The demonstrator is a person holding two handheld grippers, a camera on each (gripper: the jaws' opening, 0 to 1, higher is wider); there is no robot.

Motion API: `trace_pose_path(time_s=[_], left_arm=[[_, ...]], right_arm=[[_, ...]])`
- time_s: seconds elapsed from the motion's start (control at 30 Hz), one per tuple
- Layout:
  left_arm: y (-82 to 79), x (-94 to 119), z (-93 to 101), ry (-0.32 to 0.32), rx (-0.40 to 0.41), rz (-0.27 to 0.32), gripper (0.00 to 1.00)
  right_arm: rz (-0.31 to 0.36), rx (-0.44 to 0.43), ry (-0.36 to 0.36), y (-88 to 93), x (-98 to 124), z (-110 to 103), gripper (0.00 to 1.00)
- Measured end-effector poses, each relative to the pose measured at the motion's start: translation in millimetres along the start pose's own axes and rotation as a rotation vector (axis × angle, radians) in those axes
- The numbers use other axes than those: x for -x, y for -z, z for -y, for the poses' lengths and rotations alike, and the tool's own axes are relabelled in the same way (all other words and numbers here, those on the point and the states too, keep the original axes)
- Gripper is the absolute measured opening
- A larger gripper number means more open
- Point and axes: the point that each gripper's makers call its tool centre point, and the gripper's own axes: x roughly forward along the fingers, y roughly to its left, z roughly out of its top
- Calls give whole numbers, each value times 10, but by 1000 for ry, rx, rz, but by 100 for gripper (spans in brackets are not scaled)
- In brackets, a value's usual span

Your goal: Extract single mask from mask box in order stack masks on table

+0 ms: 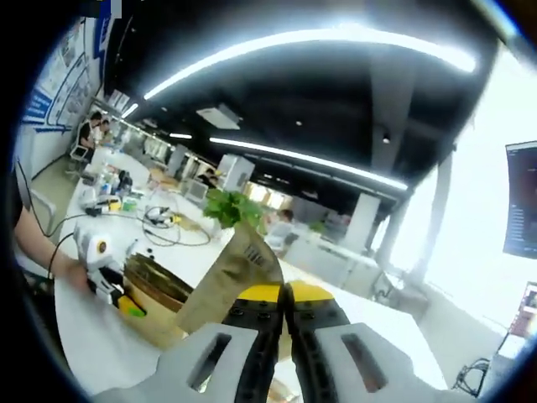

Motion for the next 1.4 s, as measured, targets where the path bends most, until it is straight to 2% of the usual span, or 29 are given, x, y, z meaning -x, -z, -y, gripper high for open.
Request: trace_pose_path(time_s=[0.77,0.93,1.13,1.4], left_arm=[[10,-9,-28,0,-3,-1,32],[16,-7,-39,-1,-3,-2,32],[19,-5,-41,-1,-3,-2,32],[33,-2,-39,-1,-2,-3,32]], right_arm=[[-120,-20,52,538,-310,140,0],[-158,31,52,635,-413,131,0],[-208,40,62,816,-526,222,0],[-285,74,91,1080,-513,267,0]])
